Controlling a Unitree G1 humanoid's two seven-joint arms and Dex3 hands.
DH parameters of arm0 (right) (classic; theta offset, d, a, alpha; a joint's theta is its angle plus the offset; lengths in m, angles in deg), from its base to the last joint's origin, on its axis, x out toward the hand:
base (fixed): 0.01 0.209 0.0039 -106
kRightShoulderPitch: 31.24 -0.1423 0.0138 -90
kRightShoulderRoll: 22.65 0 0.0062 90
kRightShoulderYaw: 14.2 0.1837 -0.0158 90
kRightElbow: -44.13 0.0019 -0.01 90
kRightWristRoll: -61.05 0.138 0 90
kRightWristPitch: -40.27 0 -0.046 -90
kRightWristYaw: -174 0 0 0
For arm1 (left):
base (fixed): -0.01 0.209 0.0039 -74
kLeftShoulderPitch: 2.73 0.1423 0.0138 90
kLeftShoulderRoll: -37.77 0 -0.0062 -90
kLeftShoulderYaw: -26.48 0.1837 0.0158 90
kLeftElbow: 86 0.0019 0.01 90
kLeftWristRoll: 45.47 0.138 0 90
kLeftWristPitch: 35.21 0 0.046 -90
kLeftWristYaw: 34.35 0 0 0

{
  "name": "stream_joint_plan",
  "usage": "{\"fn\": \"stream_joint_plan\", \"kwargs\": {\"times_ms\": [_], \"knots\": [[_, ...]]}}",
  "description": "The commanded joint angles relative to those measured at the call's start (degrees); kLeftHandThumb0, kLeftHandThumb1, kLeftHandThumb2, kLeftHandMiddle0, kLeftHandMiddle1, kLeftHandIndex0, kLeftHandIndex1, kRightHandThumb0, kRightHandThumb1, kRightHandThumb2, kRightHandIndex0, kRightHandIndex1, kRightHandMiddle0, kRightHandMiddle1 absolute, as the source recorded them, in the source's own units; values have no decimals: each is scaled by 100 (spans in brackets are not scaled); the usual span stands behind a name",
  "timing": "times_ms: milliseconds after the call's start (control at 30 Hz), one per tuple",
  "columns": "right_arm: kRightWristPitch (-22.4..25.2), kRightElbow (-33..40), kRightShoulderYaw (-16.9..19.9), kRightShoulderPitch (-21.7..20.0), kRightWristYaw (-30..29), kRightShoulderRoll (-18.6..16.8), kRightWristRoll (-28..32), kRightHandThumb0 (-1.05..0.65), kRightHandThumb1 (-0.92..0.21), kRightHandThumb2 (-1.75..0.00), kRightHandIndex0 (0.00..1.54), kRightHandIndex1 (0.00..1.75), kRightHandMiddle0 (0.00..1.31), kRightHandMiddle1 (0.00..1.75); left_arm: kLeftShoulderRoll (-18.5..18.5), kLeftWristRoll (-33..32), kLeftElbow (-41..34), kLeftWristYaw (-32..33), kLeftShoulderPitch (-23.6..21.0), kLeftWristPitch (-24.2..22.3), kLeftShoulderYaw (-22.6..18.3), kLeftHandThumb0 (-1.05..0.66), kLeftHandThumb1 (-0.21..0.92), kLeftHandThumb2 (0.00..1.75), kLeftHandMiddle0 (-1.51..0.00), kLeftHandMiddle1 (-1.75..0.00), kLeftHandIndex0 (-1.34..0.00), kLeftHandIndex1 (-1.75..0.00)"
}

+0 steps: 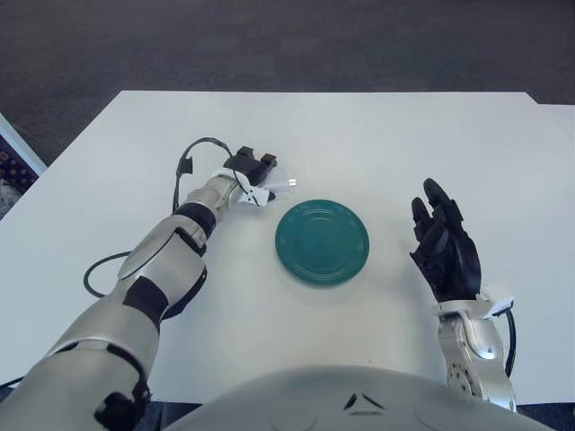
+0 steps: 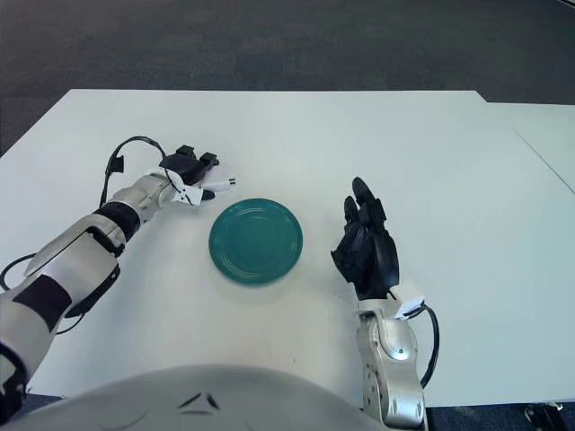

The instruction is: Put the charger into the plate.

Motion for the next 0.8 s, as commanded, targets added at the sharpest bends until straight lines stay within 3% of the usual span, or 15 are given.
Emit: {"fn": "stream_joint_plan", "kwargs": {"times_ms": [0,67,133,200,300,400,500,600,767], "knots": [[122,276,-25,154,-42,-61,150,-98,-92,-99,9,1,0,34,-63,133,156,-243,350,-94,160,-105,92,71,0,-135,-24,-89],[178,363,-29,223,-45,-87,226,-99,-92,-99,10,1,0,35,-78,132,192,-218,370,-99,172,-105,92,70,-1,-136,-25,-96],[233,453,-34,288,-50,-114,320,-99,-92,-100,10,1,0,36,-120,141,275,-187,367,-110,191,-105,92,68,-8,-155,-25,-115],[299,541,-34,331,-63,-123,395,-99,-92,-100,11,1,0,37,-173,152,356,-150,352,-118,210,-103,92,60,-25,-167,-24,-150],[395,659,-23,373,-80,-134,486,-99,-92,-101,11,1,0,38,-199,155,401,-1,358,-85,221,-84,92,47,-45,-172,-40,-167],[490,801,2,403,-94,-124,588,-99,-92,-101,12,1,0,38,-165,164,321,246,373,-48,237,-66,92,42,-57,-174,-52,-172],[529,876,22,408,-96,-122,653,-98,-92,-101,12,1,0,38,-187,239,338,555,390,-97,308,-49,69,79,-65,-174,-45,-174],[544,944,38,412,-106,-132,730,-98,-92,-101,12,1,0,37,-237,326,381,894,412,-180,400,-44,61,92,-70,-175,-43,-174],[544,969,87,383,-135,-179,873,-97,-92,-101,12,0,0,35,-315,318,435,1110,451,-260,442,-41,59,96,-74,-175,-42,-175]]}}
